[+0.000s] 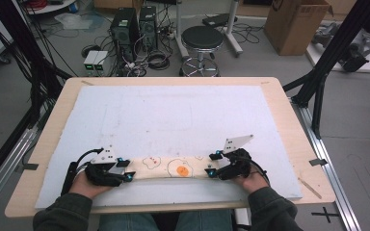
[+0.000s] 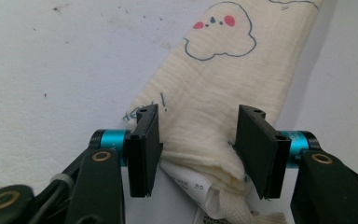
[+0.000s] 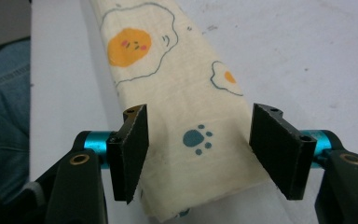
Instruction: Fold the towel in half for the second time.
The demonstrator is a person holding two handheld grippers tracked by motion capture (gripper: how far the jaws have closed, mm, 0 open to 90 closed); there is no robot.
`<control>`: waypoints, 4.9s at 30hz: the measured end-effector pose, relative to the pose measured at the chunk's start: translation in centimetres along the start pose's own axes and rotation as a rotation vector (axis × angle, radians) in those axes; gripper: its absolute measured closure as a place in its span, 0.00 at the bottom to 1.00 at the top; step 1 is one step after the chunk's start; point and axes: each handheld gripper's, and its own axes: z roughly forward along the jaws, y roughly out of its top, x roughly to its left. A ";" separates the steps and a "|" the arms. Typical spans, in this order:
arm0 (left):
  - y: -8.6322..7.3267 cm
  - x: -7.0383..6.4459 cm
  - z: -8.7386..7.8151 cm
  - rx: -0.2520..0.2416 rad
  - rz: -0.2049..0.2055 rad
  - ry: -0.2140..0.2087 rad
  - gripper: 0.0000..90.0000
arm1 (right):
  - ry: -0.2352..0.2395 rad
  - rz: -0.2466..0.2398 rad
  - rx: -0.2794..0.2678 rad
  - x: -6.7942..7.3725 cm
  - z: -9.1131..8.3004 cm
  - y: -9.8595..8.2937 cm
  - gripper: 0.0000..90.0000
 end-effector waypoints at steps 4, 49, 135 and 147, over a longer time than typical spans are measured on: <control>0.0 0.0 0.0 0.001 -0.002 0.002 0.55 | -0.002 0.000 0.030 -0.1 -0.2 -0.5 0.44; 1.7 3.5 0.3 -0.010 -0.157 -0.001 0.63 | -0.023 0.173 0.026 -3.3 -0.3 0.6 0.57; 5.1 8.2 3.3 -0.064 -0.195 0.205 0.94 | -0.163 0.127 0.075 -9.1 0.9 6.4 0.94; 5.7 9.4 4.2 -0.064 -0.216 0.231 0.94 | -0.196 0.175 0.067 -10.6 1.2 5.8 0.94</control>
